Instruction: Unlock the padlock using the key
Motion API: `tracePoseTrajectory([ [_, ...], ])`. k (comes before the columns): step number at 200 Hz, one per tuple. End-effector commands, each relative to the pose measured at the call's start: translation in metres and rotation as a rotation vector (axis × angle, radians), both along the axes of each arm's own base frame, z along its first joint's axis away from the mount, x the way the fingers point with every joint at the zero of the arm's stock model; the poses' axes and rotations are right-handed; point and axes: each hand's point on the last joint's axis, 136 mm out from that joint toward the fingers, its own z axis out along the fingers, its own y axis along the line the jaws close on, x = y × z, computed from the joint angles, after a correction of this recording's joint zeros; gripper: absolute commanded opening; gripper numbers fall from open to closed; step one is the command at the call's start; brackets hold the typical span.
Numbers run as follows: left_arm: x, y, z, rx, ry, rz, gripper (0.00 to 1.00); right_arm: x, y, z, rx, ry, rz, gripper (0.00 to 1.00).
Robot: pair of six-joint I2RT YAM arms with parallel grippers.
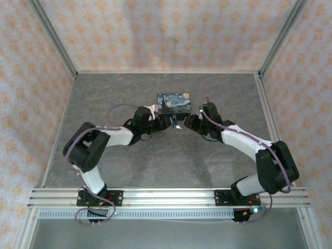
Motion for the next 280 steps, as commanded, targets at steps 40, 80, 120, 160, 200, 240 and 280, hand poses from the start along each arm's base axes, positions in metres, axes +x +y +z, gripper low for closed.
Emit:
tracePoseTrajectory([
  [40, -0.009, 0.062, 0.03, 0.254, -0.004, 0.176, 0.62, 0.011, 0.034, -0.021, -0.392, -0.107, 0.097, 0.48],
  [80, -0.007, 0.08, 0.038, 0.276, 0.043, 0.216, 0.62, 0.03, 0.054, -0.041, -0.489, -0.103, 0.082, 0.51],
  [120, -0.006, 0.095, 0.039, 0.255, 0.066, 0.25, 0.62, 0.039, 0.063, -0.052, -0.606, -0.114, 0.078, 0.49],
  [160, -0.009, 0.104, 0.034, 0.243, 0.086, 0.263, 0.62, 0.047, 0.068, -0.058, -0.683, -0.122, 0.07, 0.42],
  [200, -0.011, 0.109, 0.032, 0.235, 0.1, 0.269, 0.61, 0.054, 0.062, -0.065, -0.8, -0.127, 0.045, 0.45],
  [240, -0.01, 0.11, 0.032, 0.233, 0.099, 0.268, 0.61, 0.054, 0.061, -0.07, -0.822, -0.123, 0.045, 0.4],
  [280, -0.009, 0.11, 0.033, 0.229, 0.099, 0.271, 0.61, 0.052, 0.063, -0.078, -0.822, -0.103, 0.069, 0.24],
])
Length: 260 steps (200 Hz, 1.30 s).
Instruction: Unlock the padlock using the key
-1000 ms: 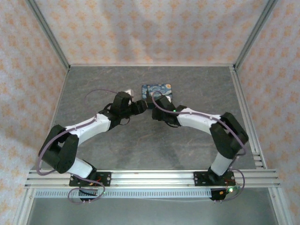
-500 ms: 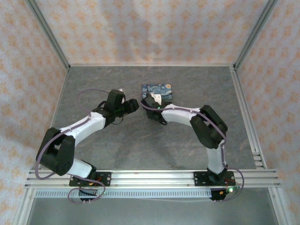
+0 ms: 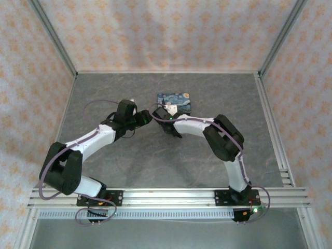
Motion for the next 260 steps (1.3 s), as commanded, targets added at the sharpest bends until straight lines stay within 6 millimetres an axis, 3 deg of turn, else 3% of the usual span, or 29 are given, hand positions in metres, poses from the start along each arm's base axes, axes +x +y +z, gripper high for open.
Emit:
tracePoseTrajectory([
  [1, -0.003, 0.005, 0.001, -0.007, 0.01, 0.014, 0.61, -0.001, -0.003, -0.005, -0.049, 0.008, -0.001, 0.23],
  [41, 0.006, 0.002, 0.002, -0.011, 0.007, 0.01, 0.61, -0.008, -0.008, -0.009, -0.063, 0.028, 0.022, 0.22],
  [70, 0.013, -0.001, 0.006, -0.018, -0.003, 0.008, 0.6, -0.009, -0.009, -0.015, -0.077, 0.04, 0.021, 0.38],
  [95, 0.014, -0.001, 0.006, -0.023, -0.001, 0.007, 0.6, -0.009, -0.008, -0.022, -0.075, 0.05, 0.019, 0.4],
  [121, 0.012, 0.0, 0.004, -0.019, 0.003, 0.01, 0.6, -0.009, -0.007, -0.023, -0.073, 0.053, 0.022, 0.33],
  [138, 0.013, 0.0, 0.004, -0.018, 0.0, 0.011, 0.6, -0.009, -0.008, -0.022, -0.078, 0.05, 0.026, 0.23],
  [169, 0.019, 0.002, 0.003, -0.009, 0.0, 0.024, 0.6, -0.011, -0.008, -0.016, -0.085, 0.054, 0.046, 0.17],
  [213, 0.054, 0.006, 0.007, 0.044, -0.008, 0.081, 0.62, -0.02, -0.007, -0.007, -0.078, 0.081, 0.123, 0.05],
  [260, 0.09, 0.001, -0.011, 0.13, 0.046, 0.072, 0.62, -0.034, 0.008, 0.004, -0.028, 0.121, 0.312, 0.0],
])
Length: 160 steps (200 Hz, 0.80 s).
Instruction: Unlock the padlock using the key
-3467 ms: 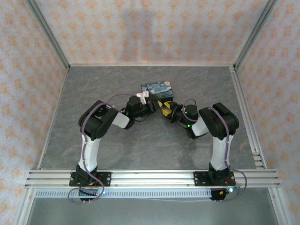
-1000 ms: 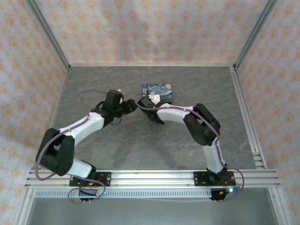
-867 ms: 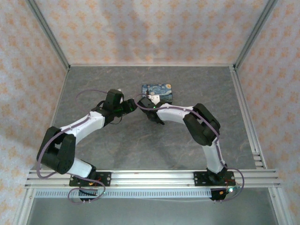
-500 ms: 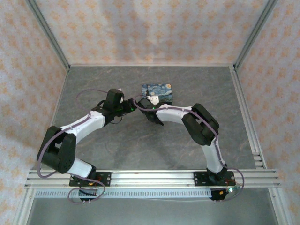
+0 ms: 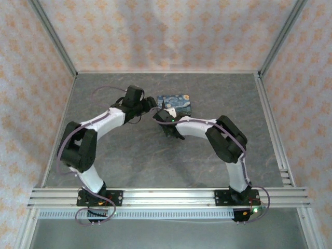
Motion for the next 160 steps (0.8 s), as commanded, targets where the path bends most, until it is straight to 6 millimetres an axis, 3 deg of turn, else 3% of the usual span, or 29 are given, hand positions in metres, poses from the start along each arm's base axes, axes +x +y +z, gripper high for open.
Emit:
tracePoseTrajectory([
  [1, 0.01, 0.009, -0.011, 0.076, 0.044, 0.014, 0.62, -0.014, 0.008, 0.01, 0.019, 0.042, 0.134, 0.0],
  [56, 0.015, 0.003, -0.038, 0.098, 0.115, -0.014, 0.58, -0.03, 0.026, 0.023, 0.059, 0.088, 0.381, 0.0],
  [87, 0.016, -0.006, -0.041, 0.063, 0.117, -0.044, 0.42, -0.034, 0.027, 0.025, 0.036, 0.11, 0.501, 0.0],
  [91, 0.014, -0.007, -0.053, 0.064, 0.144, -0.049, 0.4, -0.034, 0.027, 0.024, 0.031, 0.114, 0.514, 0.0],
  [104, 0.012, -0.009, -0.06, 0.06, 0.162, -0.061, 0.38, -0.034, 0.025, 0.022, 0.006, 0.126, 0.569, 0.0],
  [128, 0.008, -0.014, -0.068, 0.047, 0.177, -0.09, 0.28, -0.029, 0.029, 0.024, -0.021, 0.101, 0.658, 0.0],
  [160, 0.001, -0.025, -0.081, 0.003, 0.217, -0.123, 0.19, -0.011, 0.054, 0.03, -0.043, 0.074, 0.776, 0.0],
])
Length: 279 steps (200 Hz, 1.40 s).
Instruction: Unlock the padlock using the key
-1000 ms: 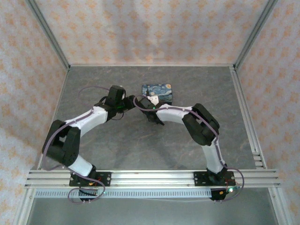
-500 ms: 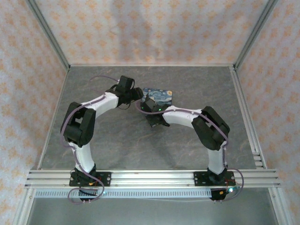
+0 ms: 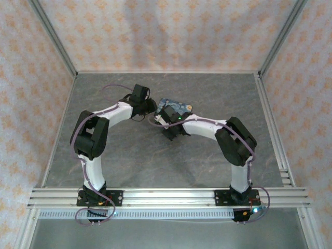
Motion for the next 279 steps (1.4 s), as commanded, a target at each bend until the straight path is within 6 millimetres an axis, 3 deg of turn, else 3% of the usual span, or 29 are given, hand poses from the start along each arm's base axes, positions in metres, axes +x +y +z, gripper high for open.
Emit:
tracePoseTrajectory([
  [1, -0.018, -0.007, -0.035, -0.009, 0.114, -0.045, 0.19, 0.016, 0.028, 0.015, 0.011, -0.051, 0.154, 0.0],
  [45, -0.028, -0.01, -0.044, -0.035, 0.138, -0.052, 0.13, 0.024, 0.05, 0.024, 0.063, -0.086, 0.207, 0.0],
  [100, -0.025, -0.011, -0.05, -0.045, 0.143, -0.047, 0.04, 0.023, 0.038, 0.038, 0.088, -0.102, 0.188, 0.0],
  [116, -0.026, -0.014, -0.052, -0.056, 0.151, -0.053, 0.0, 0.037, 0.044, 0.057, 0.178, -0.005, 0.117, 0.0],
  [143, -0.031, -0.015, -0.058, -0.072, 0.161, -0.053, 0.0, 0.048, 0.055, 0.058, 0.252, 0.163, -0.015, 0.0],
  [154, -0.032, -0.015, -0.058, -0.074, 0.161, -0.053, 0.0, 0.044, 0.056, 0.051, 0.239, 0.235, -0.059, 0.0],
  [174, -0.034, -0.014, -0.058, -0.075, 0.159, -0.051, 0.0, 0.029, 0.051, 0.031, 0.149, 0.197, -0.05, 0.0],
  [244, -0.036, -0.021, -0.059, -0.078, 0.161, -0.054, 0.0, 0.016, 0.019, -0.007, 0.056, 0.196, -0.13, 0.0],
  [279, -0.037, -0.02, -0.061, -0.073, 0.166, -0.054, 0.0, 0.012, 0.016, -0.017, 0.093, 0.2, -0.195, 0.2],
])
